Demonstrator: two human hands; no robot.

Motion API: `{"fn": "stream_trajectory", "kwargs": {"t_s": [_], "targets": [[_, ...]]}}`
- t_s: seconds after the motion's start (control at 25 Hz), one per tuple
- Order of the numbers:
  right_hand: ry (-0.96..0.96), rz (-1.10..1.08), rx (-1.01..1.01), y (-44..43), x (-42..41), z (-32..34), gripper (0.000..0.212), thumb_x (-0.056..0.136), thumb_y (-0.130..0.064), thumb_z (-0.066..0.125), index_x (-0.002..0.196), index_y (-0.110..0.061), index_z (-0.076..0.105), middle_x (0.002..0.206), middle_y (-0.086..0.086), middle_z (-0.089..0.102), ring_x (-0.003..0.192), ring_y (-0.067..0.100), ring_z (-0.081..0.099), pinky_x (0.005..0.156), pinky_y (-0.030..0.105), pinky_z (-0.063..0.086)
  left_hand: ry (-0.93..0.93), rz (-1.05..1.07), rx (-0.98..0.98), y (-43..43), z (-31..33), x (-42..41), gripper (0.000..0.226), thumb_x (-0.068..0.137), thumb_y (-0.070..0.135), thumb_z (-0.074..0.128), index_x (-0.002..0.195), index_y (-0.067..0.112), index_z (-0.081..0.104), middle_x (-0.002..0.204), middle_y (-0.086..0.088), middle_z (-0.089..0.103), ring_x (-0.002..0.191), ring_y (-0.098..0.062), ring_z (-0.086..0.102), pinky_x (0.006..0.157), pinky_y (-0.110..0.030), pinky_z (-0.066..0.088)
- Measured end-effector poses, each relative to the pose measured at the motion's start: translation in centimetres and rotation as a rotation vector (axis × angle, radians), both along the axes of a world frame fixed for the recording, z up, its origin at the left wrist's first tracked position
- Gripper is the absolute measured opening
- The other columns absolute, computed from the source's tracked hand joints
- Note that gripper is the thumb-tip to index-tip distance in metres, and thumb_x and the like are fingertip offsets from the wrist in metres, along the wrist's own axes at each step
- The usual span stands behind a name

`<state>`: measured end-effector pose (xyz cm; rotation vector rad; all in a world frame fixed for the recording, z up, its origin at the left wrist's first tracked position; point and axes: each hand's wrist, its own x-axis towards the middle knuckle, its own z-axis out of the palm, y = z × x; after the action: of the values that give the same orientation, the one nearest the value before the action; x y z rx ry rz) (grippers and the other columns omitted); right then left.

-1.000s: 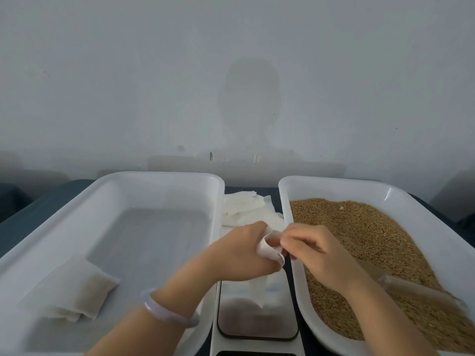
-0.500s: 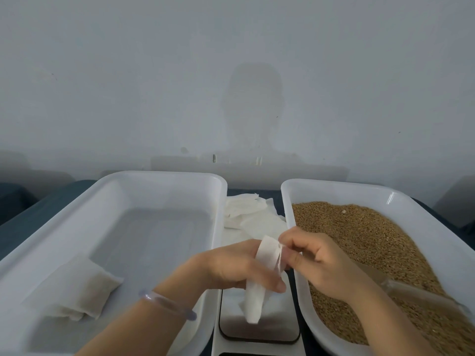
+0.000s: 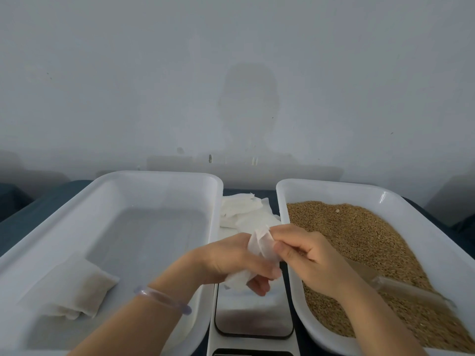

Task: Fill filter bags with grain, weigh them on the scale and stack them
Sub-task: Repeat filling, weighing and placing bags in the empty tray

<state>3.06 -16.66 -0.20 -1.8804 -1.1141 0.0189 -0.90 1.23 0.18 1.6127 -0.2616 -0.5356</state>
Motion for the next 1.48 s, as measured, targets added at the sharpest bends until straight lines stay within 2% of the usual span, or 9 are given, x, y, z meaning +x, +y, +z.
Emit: {"fn": "stream_trajectory", "kwargs": {"t_s": [0.12, 0.32, 0.52, 0.68, 0.8, 0.96, 1.12, 1.32, 1.48], "targets": [[0.048, 0.035, 0.017, -0.6, -0.4, 0.7, 0.018, 0.090, -0.024, 0.054, 0.089, -0.032, 0.071, 0.094, -0.014, 0.066, 0.091, 0.012, 0.063, 0.077, 0.021, 0.048, 0.011, -0.062, 0.068, 0.1, 0.3, -0.2, 0.020, 0.072, 0.005, 0.065, 0.091, 0.009, 0.061, 0.082, -0.016, 0.054, 0.054, -0.013, 0.057, 0.057, -0.025, 0.053], [0.017, 0.022, -0.116, -1.4, -1.5, 1.4, 0.022, 0.093, -0.018, 0.057, 0.103, -0.031, 0.070, 0.102, -0.012, 0.065, 0.103, 0.011, 0.060, 0.087, 0.029, 0.049, 0.027, -0.189, -0.081, -0.2, 0.5, -0.6, 0.024, 0.073, 0.014, 0.066, 0.096, 0.009, 0.060, 0.083, -0.006, 0.064, 0.072, -0.018, 0.063, 0.071, -0.029, 0.054], [0.109, -0.168, -0.122, -5.1, -0.6, 3.1, 0.028, 0.085, -0.054, 0.053, 0.113, -0.056, 0.058, 0.107, -0.025, 0.066, 0.094, -0.003, 0.063, 0.077, 0.018, 0.054, -0.022, -0.071, -0.092, -0.4, 0.0, -0.7, 0.020, 0.073, 0.004, 0.065, 0.090, 0.011, 0.060, 0.073, -0.001, 0.059, 0.063, -0.015, 0.060, 0.063, -0.028, 0.052], [0.173, -0.584, -0.804, -13.7, 4.2, 1.4, 0.047, 0.081, -0.040, 0.067, 0.125, -0.033, 0.052, 0.128, -0.014, 0.055, 0.111, 0.000, 0.053, 0.100, 0.025, 0.041, -0.058, 0.005, -0.128, -0.4, -0.2, -0.9, 0.019, 0.071, 0.014, 0.072, 0.089, 0.016, 0.064, 0.075, 0.001, 0.064, 0.069, -0.017, 0.062, 0.068, -0.028, 0.050], [0.330, -0.587, -0.982, -16.5, 4.8, -1.4, 0.038, 0.075, -0.036, 0.076, 0.107, -0.037, 0.055, 0.112, -0.017, 0.057, 0.103, 0.003, 0.054, 0.091, 0.020, 0.043, -0.130, 0.012, 0.005, -0.8, -0.2, -0.7, 0.025, 0.071, 0.023, 0.074, 0.093, 0.021, 0.063, 0.078, 0.006, 0.066, 0.072, -0.011, 0.063, 0.071, -0.027, 0.049], [0.262, -0.587, -0.973, -16.5, 5.3, -2.2, 0.010, 0.083, -0.032, 0.068, 0.087, -0.034, 0.059, 0.091, -0.013, 0.062, 0.084, -0.001, 0.058, 0.067, 0.014, 0.040, -0.120, 0.128, 0.173, -1.0, -0.7, -0.2, 0.068, 0.055, 0.050, 0.075, 0.112, 0.017, 0.056, 0.102, -0.001, 0.068, 0.092, -0.012, 0.066, 0.086, -0.034, 0.052], [0.179, -0.649, -0.937, -15.9, 6.6, -1.9, 0.013, 0.087, -0.037, 0.062, 0.090, -0.031, 0.051, 0.088, -0.011, 0.061, 0.075, 0.002, 0.059, 0.061, 0.015, 0.041, -0.047, 0.264, 0.116, -1.1, -1.3, 0.5, 0.071, 0.075, 0.079, 0.045, 0.094, 0.011, 0.056, 0.063, 0.007, 0.051, 0.048, -0.005, 0.044, 0.053, -0.021, 0.039], [0.041, -0.716, -0.974, -14.0, 8.1, -1.7, 0.022, 0.087, -0.037, 0.062, 0.099, -0.024, 0.049, 0.085, -0.012, 0.058, 0.066, 0.001, 0.055, 0.052, 0.014, 0.037, 0.085, 0.306, -0.133, -0.8, -1.7, 1.0, 0.030, 0.060, 0.019, 0.075, 0.086, 0.008, 0.066, 0.067, -0.005, 0.064, 0.055, -0.015, 0.061, 0.049, -0.022, 0.046], [0.065, -0.611, -0.968, -12.2, 8.2, -2.8, 0.030, 0.086, -0.034, 0.063, 0.111, -0.022, 0.053, 0.096, -0.010, 0.059, 0.081, 0.005, 0.059, 0.069, 0.017, 0.048, 0.040, 0.285, -0.229, -0.2, -2.1, 1.0, 0.032, 0.075, 0.012, 0.065, 0.106, 0.007, 0.066, 0.092, -0.013, 0.072, 0.081, -0.022, 0.070, 0.062, -0.027, 0.055]]}}
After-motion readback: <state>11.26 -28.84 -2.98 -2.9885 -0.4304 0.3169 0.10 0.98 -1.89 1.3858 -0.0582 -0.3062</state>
